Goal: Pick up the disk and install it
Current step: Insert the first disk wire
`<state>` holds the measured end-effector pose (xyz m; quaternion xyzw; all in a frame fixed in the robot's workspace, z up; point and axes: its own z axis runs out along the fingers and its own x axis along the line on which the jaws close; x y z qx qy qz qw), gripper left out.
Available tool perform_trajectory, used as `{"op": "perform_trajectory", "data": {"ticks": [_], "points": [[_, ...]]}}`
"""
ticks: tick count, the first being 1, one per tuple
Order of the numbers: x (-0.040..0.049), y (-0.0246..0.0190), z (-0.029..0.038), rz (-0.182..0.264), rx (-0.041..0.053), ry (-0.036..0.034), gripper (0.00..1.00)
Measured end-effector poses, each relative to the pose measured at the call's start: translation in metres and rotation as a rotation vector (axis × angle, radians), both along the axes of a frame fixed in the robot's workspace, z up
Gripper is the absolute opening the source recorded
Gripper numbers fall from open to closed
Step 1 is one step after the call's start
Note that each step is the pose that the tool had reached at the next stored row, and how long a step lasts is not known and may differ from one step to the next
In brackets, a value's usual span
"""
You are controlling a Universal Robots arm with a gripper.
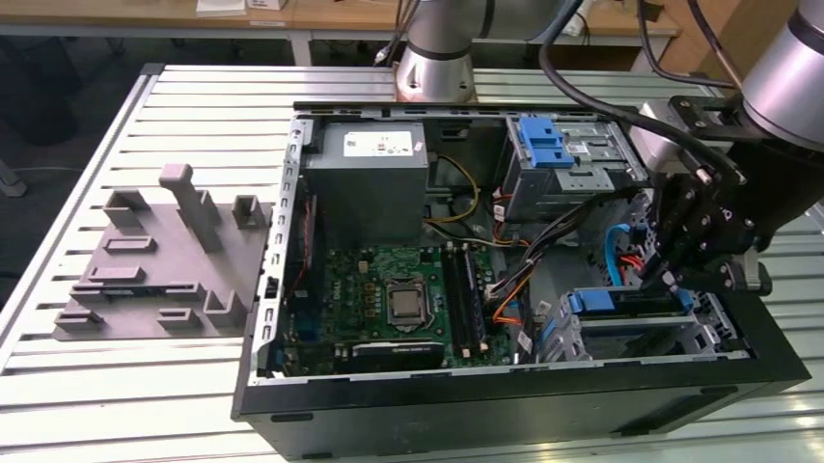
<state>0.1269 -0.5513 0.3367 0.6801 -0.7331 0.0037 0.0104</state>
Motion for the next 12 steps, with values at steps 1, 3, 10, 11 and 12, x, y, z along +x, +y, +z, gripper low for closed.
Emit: {"op": "perform_trajectory", "data": {"ticks": [1,3,10,11,12], "points": [[0.0000,-0.0007,-0.0001,-0.001,-0.0002,0.0000,0.16],[0.0000,-0.0018,-0.0005,-0.002,-0.0001,0.0000,0.16],[0.0008,-0.0025,-0.0019,-0.003,0.0000,0.0018,0.16],[0.0013,-0.0025,-0.0019,-0.003,-0.0001,0.0023,0.16],[0.0019,-0.0025,-0.0019,-0.003,-0.0002,0.0029,0.16]]}}
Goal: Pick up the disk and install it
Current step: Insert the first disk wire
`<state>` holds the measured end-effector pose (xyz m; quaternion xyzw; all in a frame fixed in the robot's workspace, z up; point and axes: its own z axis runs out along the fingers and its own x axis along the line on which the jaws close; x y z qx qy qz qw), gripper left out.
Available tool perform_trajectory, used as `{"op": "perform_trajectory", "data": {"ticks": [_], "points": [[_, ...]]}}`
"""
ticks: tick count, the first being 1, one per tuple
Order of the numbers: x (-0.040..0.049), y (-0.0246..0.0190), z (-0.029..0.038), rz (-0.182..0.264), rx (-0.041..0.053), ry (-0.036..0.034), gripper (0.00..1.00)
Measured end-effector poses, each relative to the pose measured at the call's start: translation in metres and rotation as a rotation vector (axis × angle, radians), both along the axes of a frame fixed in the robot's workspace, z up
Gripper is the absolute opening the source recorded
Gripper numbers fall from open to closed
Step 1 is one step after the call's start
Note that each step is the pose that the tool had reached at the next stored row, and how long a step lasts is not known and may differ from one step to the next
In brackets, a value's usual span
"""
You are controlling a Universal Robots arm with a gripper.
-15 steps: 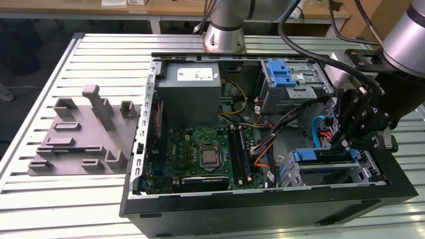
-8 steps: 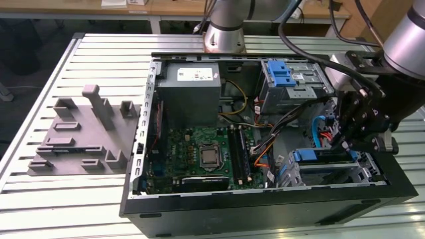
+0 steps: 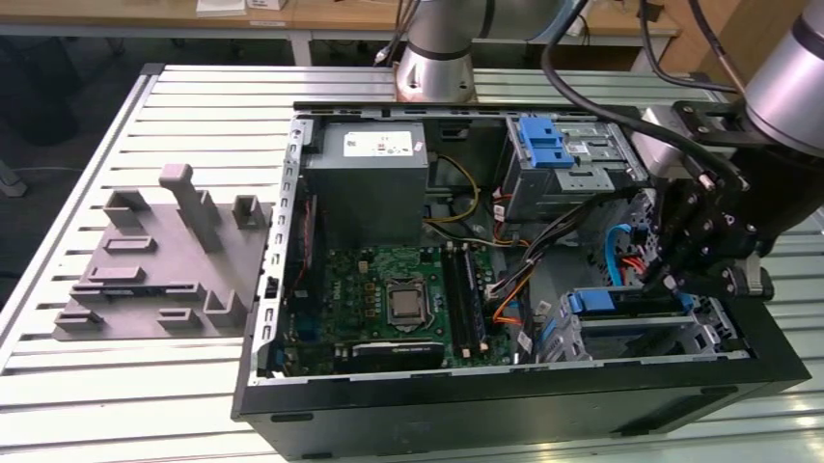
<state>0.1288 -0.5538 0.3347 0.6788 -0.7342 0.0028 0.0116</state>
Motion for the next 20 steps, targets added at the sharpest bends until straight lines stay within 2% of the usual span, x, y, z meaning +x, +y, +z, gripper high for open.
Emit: {"op": "perform_trajectory", "data": {"ticks": [12,20], "points": [[0.0007,-0.0007,-0.0014,-0.001,-0.0001,0.0020,0.16],[0.0010,-0.0007,-0.0054,-0.001,0.0003,0.0042,0.16]]}}
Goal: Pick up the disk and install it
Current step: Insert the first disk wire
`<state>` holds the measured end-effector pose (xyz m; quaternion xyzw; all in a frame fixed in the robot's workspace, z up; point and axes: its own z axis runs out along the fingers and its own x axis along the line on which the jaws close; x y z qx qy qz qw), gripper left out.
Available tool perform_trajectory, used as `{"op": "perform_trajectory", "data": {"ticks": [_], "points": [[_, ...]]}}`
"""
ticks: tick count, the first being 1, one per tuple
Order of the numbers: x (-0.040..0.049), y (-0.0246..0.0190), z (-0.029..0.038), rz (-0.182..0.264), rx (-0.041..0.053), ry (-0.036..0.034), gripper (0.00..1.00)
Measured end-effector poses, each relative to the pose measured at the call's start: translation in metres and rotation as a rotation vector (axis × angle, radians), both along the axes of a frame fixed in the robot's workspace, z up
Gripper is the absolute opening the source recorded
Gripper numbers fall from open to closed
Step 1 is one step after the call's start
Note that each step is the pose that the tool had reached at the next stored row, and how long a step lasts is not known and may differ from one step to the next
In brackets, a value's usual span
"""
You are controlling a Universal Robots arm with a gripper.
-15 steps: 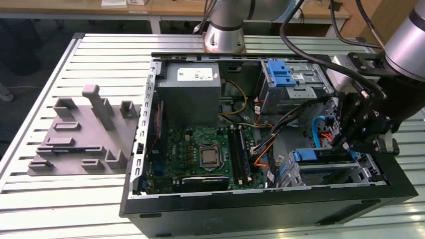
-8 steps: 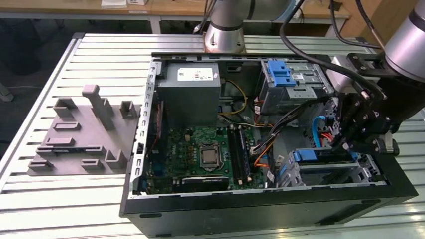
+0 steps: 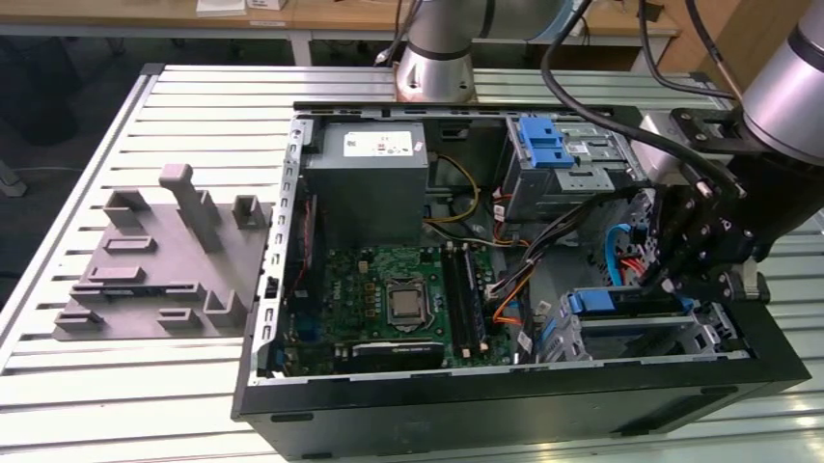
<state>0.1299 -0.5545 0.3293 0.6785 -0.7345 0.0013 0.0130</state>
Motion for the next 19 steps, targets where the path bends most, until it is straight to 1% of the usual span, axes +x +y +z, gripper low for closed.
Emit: {"op": "perform_trajectory", "data": {"ticks": [9,10,11,16,18,19], "points": [[0.0002,0.0000,-0.0004,0.000,0.0003,0.0003,0.17],[0.0002,0.0000,0.0001,0.000,0.0001,0.0003,0.17],[0.0002,0.0000,0.0008,0.000,-0.0001,0.0003,0.24],[0.0002,0.0002,0.0082,0.000,-0.0002,0.0002,0.24],[0.0002,0.0002,0.0088,0.000,0.0001,0.0002,0.24],[0.0002,0.0002,0.0088,0.000,0.0000,0.0002,0.22]]}}
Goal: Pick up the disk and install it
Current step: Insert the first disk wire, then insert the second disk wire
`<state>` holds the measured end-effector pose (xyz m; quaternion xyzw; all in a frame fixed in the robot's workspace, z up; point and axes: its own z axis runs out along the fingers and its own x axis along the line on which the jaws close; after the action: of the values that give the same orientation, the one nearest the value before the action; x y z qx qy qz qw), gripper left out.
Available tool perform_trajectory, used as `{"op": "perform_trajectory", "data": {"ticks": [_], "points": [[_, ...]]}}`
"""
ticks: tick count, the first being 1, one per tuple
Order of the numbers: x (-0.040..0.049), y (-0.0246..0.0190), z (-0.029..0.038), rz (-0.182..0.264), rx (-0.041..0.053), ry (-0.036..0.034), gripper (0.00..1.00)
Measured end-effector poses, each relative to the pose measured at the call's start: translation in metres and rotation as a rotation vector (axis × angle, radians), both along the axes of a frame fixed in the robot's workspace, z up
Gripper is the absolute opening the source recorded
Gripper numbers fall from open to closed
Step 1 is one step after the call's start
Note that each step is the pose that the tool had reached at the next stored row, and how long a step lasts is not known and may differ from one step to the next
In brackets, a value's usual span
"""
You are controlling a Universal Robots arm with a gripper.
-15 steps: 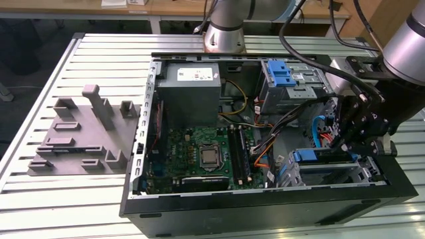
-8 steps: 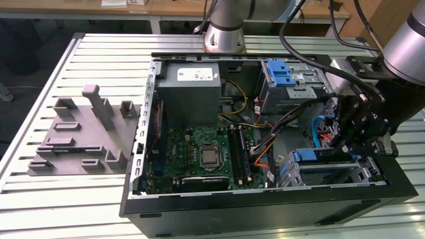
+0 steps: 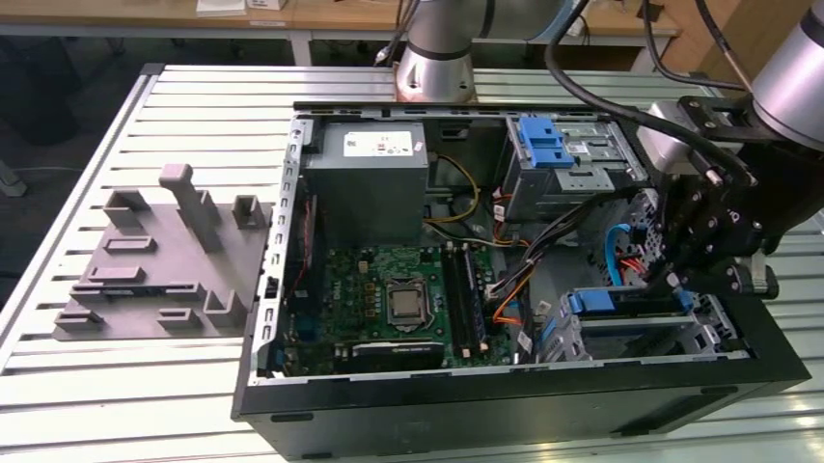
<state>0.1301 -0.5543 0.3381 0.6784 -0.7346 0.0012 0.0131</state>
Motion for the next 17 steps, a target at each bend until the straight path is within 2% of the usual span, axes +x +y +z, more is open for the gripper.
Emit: {"op": "perform_trajectory", "data": {"ticks": [1,2,3,17], "points": [[0.0000,0.0000,0.0000,0.000,0.0000,0.0000,0.16],[0.0000,0.0000,0.0000,0.000,0.0000,0.0000,0.16],[0.0000,0.0000,0.0002,0.000,-0.0003,0.0000,0.11],[0.0000,0.0000,0.0003,0.000,-0.0002,0.0000,0.11]]}}
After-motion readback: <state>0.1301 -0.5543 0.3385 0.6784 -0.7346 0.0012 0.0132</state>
